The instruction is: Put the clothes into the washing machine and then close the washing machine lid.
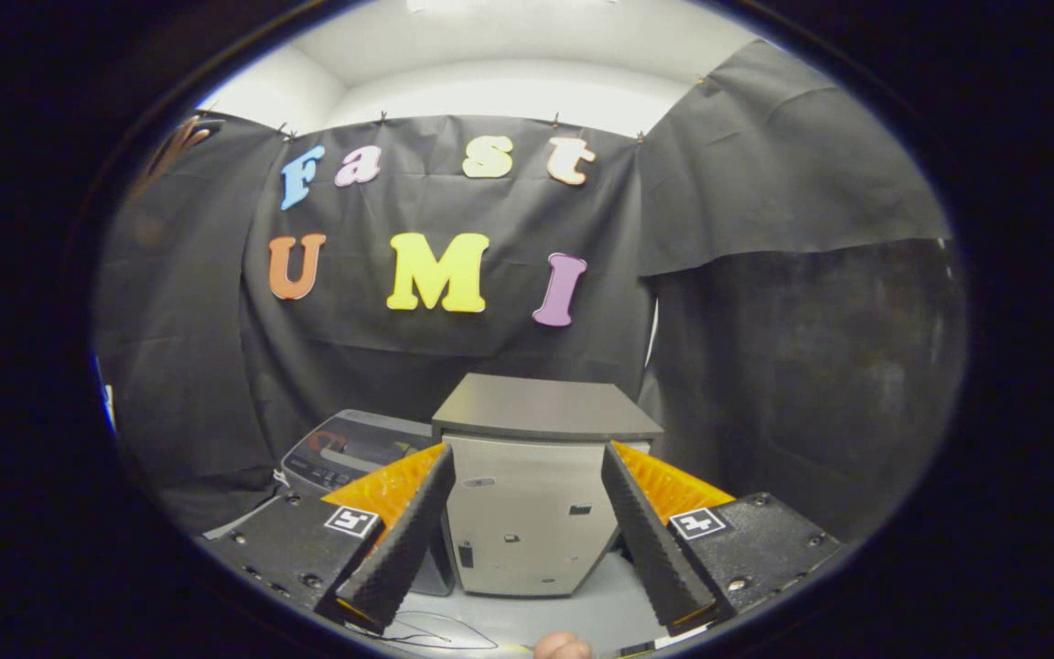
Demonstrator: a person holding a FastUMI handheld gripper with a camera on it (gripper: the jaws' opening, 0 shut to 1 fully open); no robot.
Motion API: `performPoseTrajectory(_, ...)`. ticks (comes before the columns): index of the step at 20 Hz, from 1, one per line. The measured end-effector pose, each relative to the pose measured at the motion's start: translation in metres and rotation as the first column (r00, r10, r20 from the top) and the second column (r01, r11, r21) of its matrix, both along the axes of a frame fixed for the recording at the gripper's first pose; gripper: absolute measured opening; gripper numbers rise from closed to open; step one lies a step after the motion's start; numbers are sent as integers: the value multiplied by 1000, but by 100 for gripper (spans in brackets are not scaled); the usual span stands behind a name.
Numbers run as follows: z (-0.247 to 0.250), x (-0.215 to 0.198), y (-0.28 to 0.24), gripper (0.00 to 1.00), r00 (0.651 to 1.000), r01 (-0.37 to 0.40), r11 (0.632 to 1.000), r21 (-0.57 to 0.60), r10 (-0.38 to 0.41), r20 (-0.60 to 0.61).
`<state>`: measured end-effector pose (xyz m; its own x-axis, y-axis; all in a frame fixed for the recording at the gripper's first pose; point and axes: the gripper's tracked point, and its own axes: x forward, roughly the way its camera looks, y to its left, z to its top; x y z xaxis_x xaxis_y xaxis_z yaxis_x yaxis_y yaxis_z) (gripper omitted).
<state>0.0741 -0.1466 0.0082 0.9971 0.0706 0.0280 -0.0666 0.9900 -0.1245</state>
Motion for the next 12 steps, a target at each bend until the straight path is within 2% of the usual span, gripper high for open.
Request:
performPoseTrajectory(6, -7, -37, -31, 100, 997, -70, 997, 20, 70, -15)
performPoseTrajectory(12, -3, -44, -52, 100, 994, -112, 991, 68, 112, 7)
